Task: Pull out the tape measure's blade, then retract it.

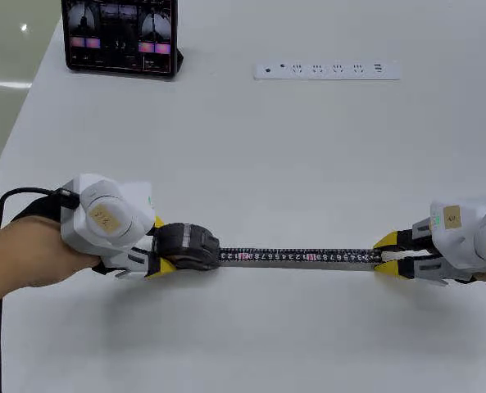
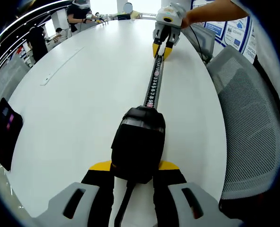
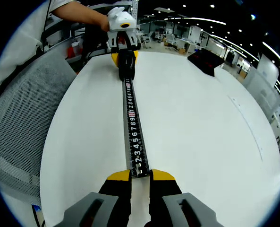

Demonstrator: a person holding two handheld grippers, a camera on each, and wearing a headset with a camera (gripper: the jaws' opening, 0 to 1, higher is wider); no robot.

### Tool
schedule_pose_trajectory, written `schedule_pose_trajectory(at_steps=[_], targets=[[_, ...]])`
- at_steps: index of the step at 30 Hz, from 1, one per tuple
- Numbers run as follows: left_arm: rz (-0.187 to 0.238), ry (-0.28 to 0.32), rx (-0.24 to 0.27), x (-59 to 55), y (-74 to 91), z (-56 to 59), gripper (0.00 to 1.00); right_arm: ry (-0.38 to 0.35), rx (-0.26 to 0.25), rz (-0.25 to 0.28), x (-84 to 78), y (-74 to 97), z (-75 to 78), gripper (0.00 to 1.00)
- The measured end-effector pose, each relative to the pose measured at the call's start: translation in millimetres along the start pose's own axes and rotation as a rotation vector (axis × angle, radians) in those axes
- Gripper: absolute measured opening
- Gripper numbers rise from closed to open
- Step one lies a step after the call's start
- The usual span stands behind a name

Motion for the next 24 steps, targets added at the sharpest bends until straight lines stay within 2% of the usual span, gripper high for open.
schedule_pose_trajectory(at_steps=[6,12,18,24], targets=[[0.005,0.015,0.001,0.6,-0.2,-0.3,0.27,-0.014,0.01,-0.005,-0.3,-0.5,0.4,0.11],[0.03,0.017,0.014,1.1,0.3,-0.4,0.28,-0.019,0.016,-0.024,-0.9,-0.5,1.1,0.12],[0.027,0.02,0.015,1.9,0.0,-1.0,0.28,-0.029,0.018,-0.027,-2.5,-0.3,0.5,0.13],[0.023,0.024,0.018,1.8,-0.4,-0.7,0.29,-0.051,0.021,-0.025,-3.0,1.2,-0.9,0.18]])
Point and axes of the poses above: the centre of the closed fingertips' face, and the gripper's own axes: y roughly backward along the fingers, z roughly to its right, x roughly out of its top, the point moved 1 cm from there along y, roughly backward along the fingers, and after that the axes turned 7 degrees about x, right-handed, at the moved point
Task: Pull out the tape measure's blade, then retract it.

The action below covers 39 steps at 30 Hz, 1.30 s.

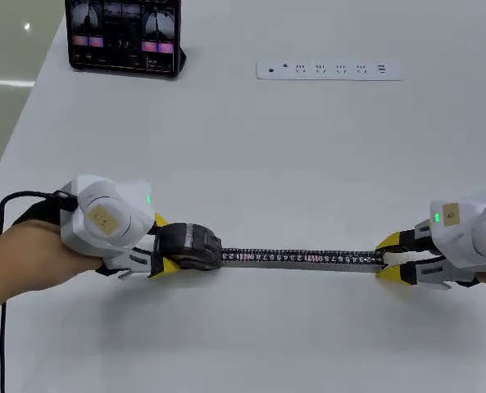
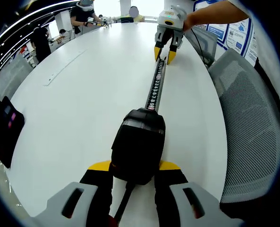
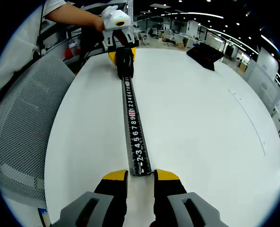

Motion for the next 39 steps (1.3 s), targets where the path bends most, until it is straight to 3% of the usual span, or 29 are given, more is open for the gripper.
schedule_pose_trajectory(at_steps=[7,12,15,21,27,39], targets=[[-0.005,0.02,0.002,-2.2,-0.4,0.4,0.32,-0.011,-0.012,0.004,-1.1,3.5,0.0,0.19],[0.014,0.049,0.005,-1.0,1.3,1.4,0.38,-0.068,-0.005,0.053,4.5,5.0,-2.0,0.26],[0.014,0.051,0.008,-1.3,1.3,2.1,0.44,-0.065,-0.003,0.05,3.2,3.7,-2.7,0.28],[0.02,0.08,0.018,-0.9,4.2,1.5,0.44,-0.079,-0.013,0.062,4.2,4.4,-2.0,0.29],[0.055,0.131,0.053,3.6,12.3,2.5,0.46,-0.122,-0.054,0.095,10.0,6.2,-2.5,0.32],[0.12,0.232,0.115,8.7,26.4,6.7,0.5,-0.218,-0.13,0.163,22.3,7.2,-12.1,0.49]])
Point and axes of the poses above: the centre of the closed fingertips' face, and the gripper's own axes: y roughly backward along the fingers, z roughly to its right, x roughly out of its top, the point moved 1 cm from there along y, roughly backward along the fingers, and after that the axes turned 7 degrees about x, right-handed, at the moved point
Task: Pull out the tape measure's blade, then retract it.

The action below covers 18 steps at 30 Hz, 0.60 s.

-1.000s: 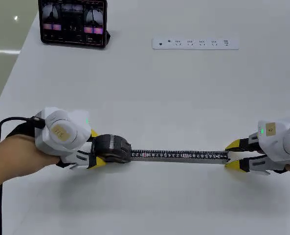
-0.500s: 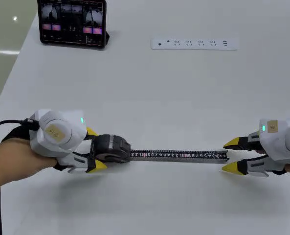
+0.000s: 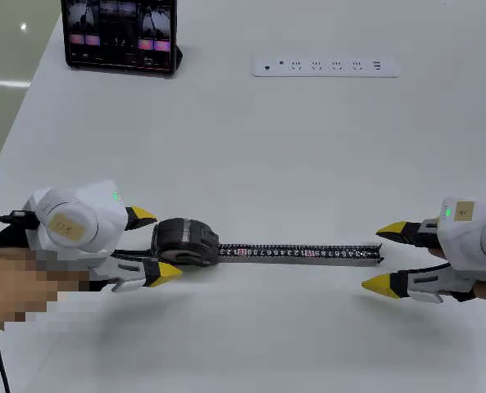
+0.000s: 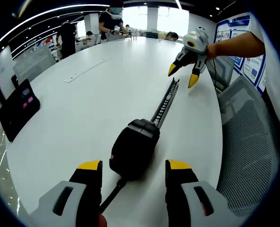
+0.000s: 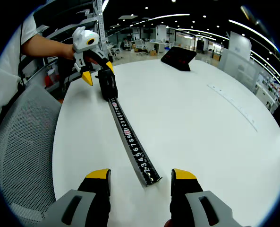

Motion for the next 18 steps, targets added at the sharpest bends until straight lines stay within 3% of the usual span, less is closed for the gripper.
schedule_pose_trajectory(at_steps=[18], targets=[[0.039,0.093,0.056,-5.1,13.1,5.7,0.62,-0.032,-0.043,0.032,5.0,3.9,-4.8,0.58]])
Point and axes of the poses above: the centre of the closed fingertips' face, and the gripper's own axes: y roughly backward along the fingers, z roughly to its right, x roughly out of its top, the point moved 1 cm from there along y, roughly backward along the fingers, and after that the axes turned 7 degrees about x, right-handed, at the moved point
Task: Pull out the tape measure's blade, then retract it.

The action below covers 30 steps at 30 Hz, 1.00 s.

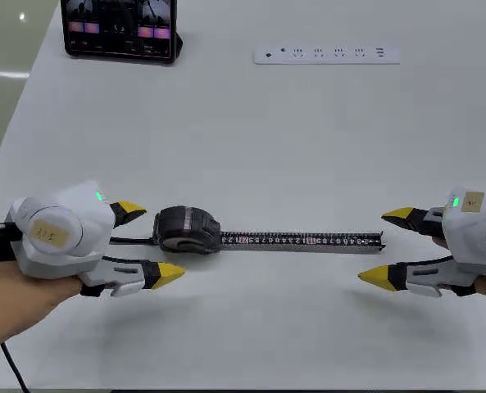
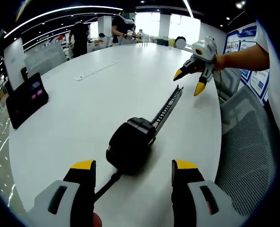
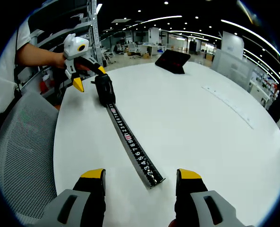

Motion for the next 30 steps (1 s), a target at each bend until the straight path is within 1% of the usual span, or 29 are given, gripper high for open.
schedule_pose_trajectory(at_steps=[3,6,8,11,12,20,25,30], targets=[[0.003,0.01,0.007,-0.9,2.9,-0.7,0.63,-0.005,-0.01,0.003,0.2,3.1,-0.4,0.59],[0.013,0.044,0.017,-1.0,6.4,-2.1,0.64,-0.01,-0.024,0.013,0.8,8.8,-1.2,0.59],[0.013,0.057,0.025,-2.1,7.4,-2.7,0.66,-0.02,-0.032,0.024,1.3,11.5,-1.4,0.6],[0.027,0.101,0.031,-3.2,10.4,-2.7,0.67,-0.032,-0.046,0.036,0.0,17.1,-3.2,0.61],[0.028,0.107,0.032,-3.8,11.2,-2.4,0.67,-0.036,-0.05,0.039,-0.5,18.3,-3.7,0.61],[0.06,0.165,0.049,-7.0,17.6,6.1,0.69,-0.055,-0.087,0.071,-1.1,23.6,-12.5,0.65],[0.071,0.173,0.064,-10.6,21.1,12.2,0.7,-0.065,-0.117,0.1,1.9,26.2,-17.1,0.67],[0.088,0.184,0.08,-12.8,23.3,16.9,0.71,-0.067,-0.146,0.126,4.5,27.5,-18.5,0.7]])
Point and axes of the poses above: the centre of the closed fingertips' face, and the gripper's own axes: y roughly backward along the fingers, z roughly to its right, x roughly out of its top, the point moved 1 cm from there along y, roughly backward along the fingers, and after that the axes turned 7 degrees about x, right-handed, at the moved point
